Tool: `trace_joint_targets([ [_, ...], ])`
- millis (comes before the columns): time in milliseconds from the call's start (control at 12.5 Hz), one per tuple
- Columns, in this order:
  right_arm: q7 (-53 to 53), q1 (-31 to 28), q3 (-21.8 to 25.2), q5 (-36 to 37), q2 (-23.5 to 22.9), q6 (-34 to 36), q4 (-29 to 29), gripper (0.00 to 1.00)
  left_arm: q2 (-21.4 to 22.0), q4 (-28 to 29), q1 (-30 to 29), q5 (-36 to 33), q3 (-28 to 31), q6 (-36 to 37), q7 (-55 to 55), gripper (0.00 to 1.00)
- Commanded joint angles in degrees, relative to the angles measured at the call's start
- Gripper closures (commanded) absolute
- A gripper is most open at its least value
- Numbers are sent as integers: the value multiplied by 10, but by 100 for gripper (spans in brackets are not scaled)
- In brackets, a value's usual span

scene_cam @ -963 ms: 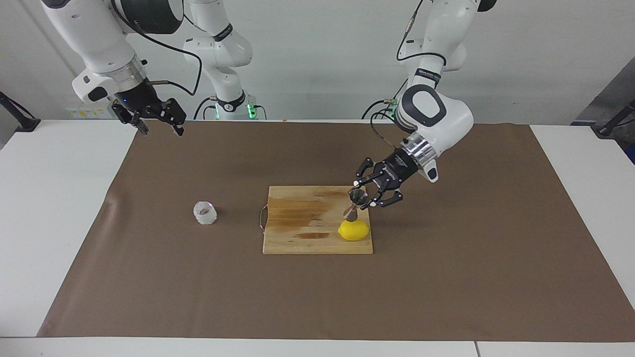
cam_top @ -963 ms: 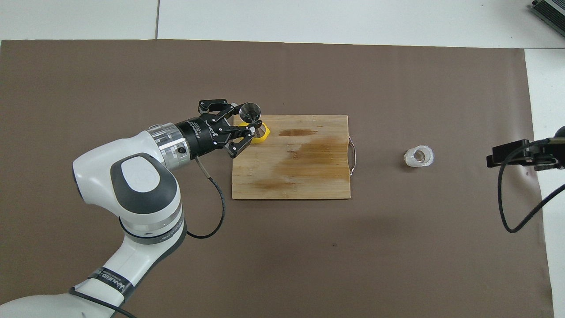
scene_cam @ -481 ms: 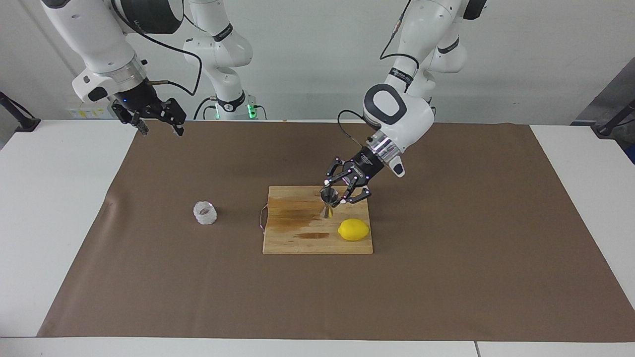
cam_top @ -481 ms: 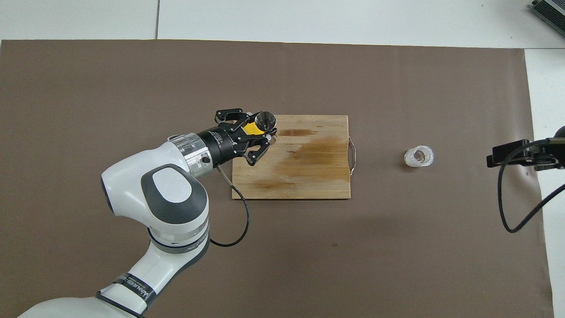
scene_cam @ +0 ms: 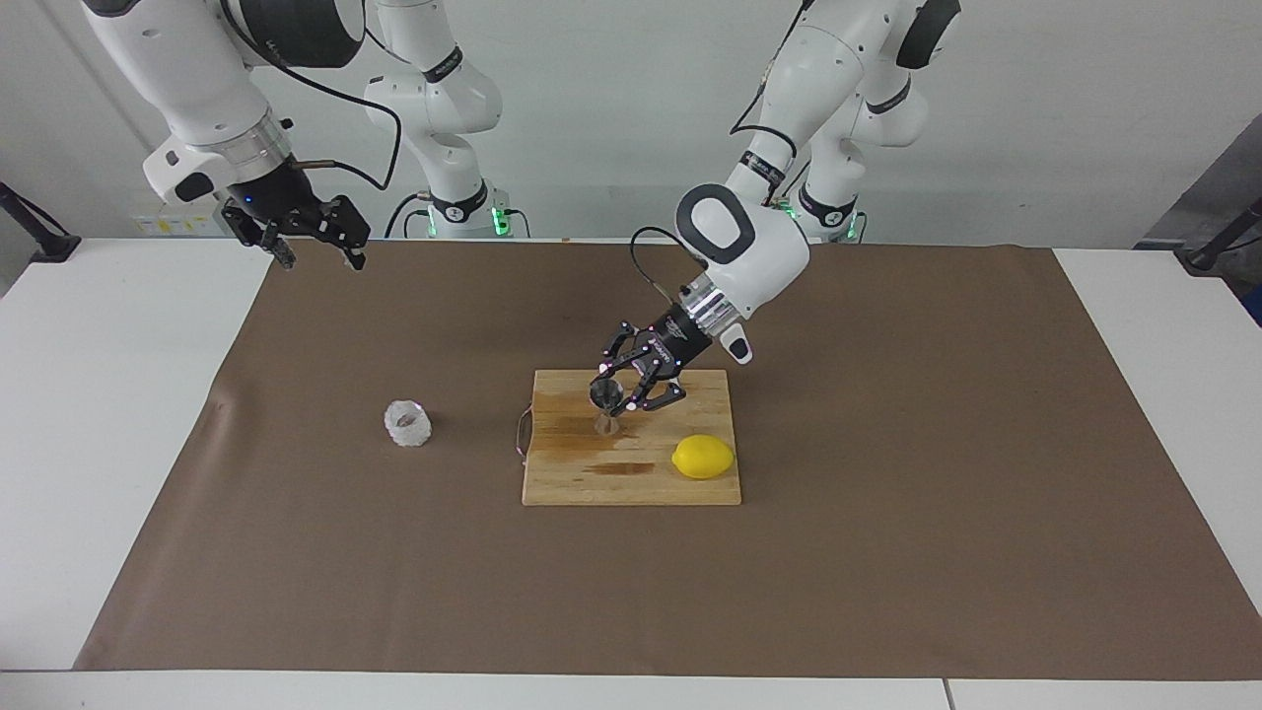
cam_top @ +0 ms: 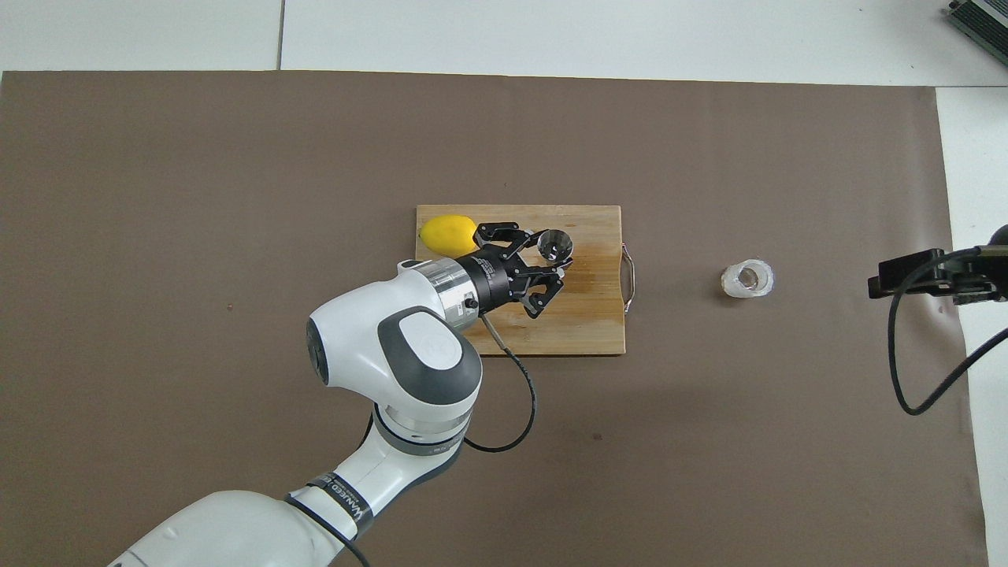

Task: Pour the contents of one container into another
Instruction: 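Set the metal cup on the board while the right gripper reaches out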

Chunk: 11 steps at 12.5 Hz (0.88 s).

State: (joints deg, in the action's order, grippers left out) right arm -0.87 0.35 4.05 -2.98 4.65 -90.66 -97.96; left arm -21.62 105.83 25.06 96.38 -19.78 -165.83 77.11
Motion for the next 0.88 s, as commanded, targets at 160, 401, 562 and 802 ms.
trace_joint_targets([
  [160, -3, -6, -4, -6, -4, 8, 9, 0, -20, -25, 22, 7, 2, -37, -6, 100],
  [401, -3, -6, -4, -6, -5, 8, 9, 0, -21, -22, 25, 7, 2, -42, -25, 92],
  [562, -3, -6, -4, -6, -5, 8, 9, 0, -22, -20, 25, 7, 2, -46, -27, 87],
  [802, -3, -6, -4, -6, -5, 8, 9, 0, -22, -18, 25, 7, 2, -46, -29, 84],
])
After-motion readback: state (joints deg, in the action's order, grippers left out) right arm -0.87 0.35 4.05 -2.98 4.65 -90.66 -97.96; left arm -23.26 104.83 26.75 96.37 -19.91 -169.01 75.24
